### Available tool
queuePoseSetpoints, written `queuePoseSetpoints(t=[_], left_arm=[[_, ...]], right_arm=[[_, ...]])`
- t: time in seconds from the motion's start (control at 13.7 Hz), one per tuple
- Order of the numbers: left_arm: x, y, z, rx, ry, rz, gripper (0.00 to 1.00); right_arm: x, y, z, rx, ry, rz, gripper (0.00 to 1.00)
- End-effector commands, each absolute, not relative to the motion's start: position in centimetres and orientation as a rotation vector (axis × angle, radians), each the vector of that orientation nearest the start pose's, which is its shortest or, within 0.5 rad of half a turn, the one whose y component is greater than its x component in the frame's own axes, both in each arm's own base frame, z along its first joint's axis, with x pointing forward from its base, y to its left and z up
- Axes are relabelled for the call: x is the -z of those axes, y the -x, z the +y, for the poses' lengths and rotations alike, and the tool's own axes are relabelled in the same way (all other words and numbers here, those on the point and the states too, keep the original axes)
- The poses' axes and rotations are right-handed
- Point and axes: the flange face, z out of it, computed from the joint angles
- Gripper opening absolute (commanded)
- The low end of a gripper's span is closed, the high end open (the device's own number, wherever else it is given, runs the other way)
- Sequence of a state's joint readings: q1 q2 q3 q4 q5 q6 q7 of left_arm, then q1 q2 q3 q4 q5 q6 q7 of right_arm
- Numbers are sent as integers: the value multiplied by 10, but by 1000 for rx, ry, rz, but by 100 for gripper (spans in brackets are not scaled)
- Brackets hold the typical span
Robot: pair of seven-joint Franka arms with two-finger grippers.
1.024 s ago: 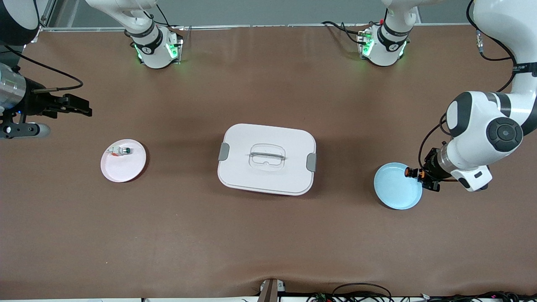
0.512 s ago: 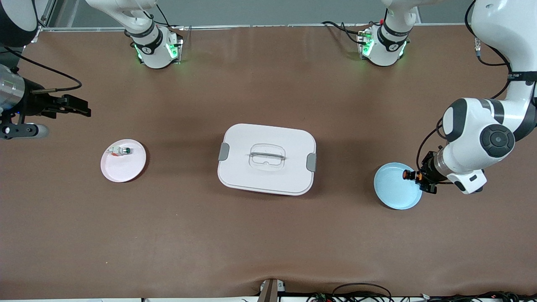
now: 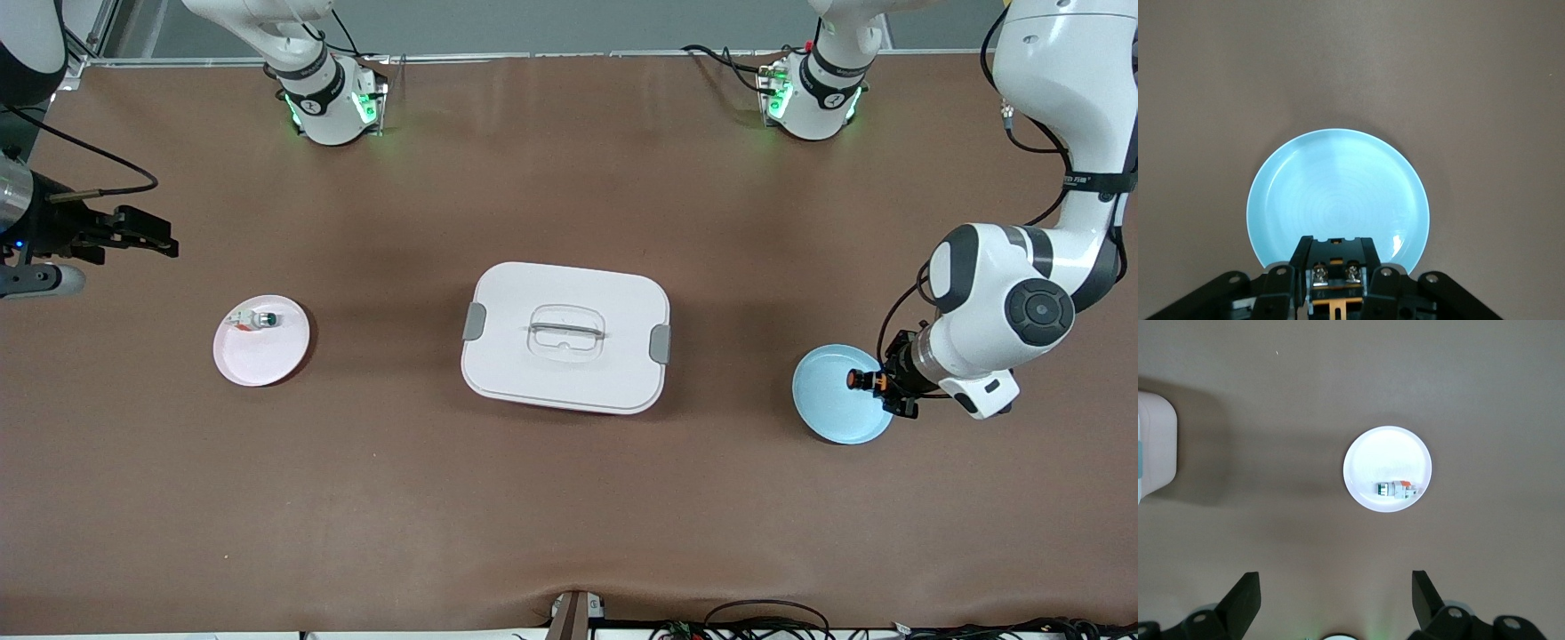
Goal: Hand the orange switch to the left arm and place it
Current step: 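Move the left gripper with the switch over the blue plate, then lower the switch onto the blue plate with the left gripper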
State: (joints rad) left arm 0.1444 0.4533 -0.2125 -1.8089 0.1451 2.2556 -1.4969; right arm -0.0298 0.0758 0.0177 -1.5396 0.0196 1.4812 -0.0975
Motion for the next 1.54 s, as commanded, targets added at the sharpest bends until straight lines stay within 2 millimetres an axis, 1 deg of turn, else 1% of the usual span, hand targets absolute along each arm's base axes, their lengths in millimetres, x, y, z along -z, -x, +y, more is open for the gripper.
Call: queuePoseSetpoints(t=[0.0, 0.07, 0.15, 0.29, 0.37, 0.44, 0.66, 0.73, 0.88, 1.02, 1.17, 1.24, 1.32, 1.46], left_arm=[[-290, -653, -28, 64, 2431, -1988, 0], [-287, -654, -29, 71, 2437, -1992, 0], [-281, -655, -27, 66, 2438, -1990, 0], [-270, -656, -26, 76, 2446, -1972, 0], [-264, -655, -27, 66, 2446, -1966, 0], [-262, -655, -26, 64, 2443, -1964, 0], [-251, -653, -28, 48, 2443, -1945, 0], [-246, -653, -28, 38, 2439, -1945, 0], [-243, -652, -26, 33, 2436, -1942, 0], [-233, -651, -27, 12, 2430, -1938, 0], [-230, -651, -27, 9, 2431, -1938, 0], [-225, -650, -27, 2, 2430, -1936, 0], [-222, -650, -26, -5, 2427, -1937, 0], [-217, -649, -25, -14, 2422, -1935, 0]], right_arm=[[-598, -554, -7, -151, 3109, -158, 100], [-598, -552, -6, -141, 3110, -160, 100], [-601, -548, -5, -118, 3112, -162, 100], [-599, -542, -5, -91, 3115, -159, 100], [-599, -542, -5, -92, 3116, -159, 100], [-600, -542, -5, -89, 3115, -157, 100], [-608, -535, -5, -72, 3117, -157, 100], [-610, -535, -5, -70, 3117, -157, 100], [-611, -534, -5, -70, 3117, -157, 100], [-610, -534, -4, -72, 3115, -160, 100], [-610, -534, -4, -75, 3099, -151, 100], [-609, -533, -5, -84, 3077, -131, 100], [-608, -532, -10, -95, 3060, -110, 100], [-609, -532, -8, -91, 3059, -103, 100]])
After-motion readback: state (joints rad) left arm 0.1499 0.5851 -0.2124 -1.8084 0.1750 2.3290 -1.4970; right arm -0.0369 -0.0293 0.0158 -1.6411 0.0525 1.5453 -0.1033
